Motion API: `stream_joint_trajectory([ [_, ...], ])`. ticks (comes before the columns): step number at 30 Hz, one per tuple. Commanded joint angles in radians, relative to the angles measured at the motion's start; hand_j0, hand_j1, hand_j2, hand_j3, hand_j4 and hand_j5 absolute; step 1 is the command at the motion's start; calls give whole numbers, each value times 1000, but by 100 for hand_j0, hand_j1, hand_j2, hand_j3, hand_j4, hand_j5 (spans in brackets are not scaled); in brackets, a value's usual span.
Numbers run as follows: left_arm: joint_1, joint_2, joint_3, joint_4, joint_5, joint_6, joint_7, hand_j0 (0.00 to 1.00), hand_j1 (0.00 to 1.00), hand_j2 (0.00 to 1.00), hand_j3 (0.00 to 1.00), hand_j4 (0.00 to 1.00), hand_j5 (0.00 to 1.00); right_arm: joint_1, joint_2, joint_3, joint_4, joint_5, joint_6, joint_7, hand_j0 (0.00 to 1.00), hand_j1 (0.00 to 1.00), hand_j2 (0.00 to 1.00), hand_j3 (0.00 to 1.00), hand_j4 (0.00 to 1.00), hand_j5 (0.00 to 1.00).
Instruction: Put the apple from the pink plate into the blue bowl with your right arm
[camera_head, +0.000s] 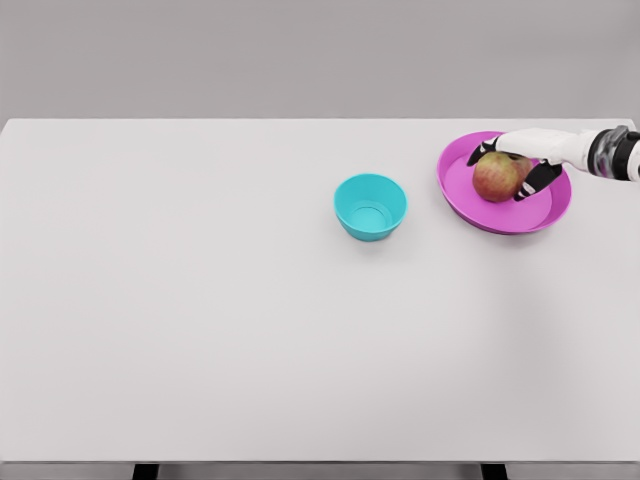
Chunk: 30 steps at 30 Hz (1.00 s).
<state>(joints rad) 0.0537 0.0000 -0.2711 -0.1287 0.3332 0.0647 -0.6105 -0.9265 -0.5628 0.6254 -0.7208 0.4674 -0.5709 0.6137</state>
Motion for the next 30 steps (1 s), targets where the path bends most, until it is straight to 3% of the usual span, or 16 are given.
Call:
stream_joint_trajectory([
  [1, 0, 0, 0, 0, 1, 0, 0, 100, 100, 100, 100, 100, 100, 0, 1, 16, 7, 39, -20, -3, 55, 55, 55, 55, 55, 55],
  [7, 0, 0, 0, 0, 1, 0, 0, 100, 100, 100, 100, 100, 100, 2, 3, 16, 20, 40, -21, -3, 43, 43, 43, 43, 43, 43],
  [15, 0, 0, 0, 0, 1, 1, 0, 100, 100, 100, 100, 100, 100, 0, 4, -16, 3, 37, -35, -3, 42, 42, 42, 42, 42, 42],
  [24, 0, 0, 0, 0, 1, 1, 0, 100, 100, 100, 100, 100, 100, 12, 1, -102, -104, 27, -40, -3, 42, 42, 42, 42, 42, 42],
  [30, 0, 0, 0, 0, 1, 1, 0, 100, 100, 100, 100, 100, 100, 43, 6, -144, -256, 16, -37, -3, 42, 42, 42, 42, 42, 42],
])
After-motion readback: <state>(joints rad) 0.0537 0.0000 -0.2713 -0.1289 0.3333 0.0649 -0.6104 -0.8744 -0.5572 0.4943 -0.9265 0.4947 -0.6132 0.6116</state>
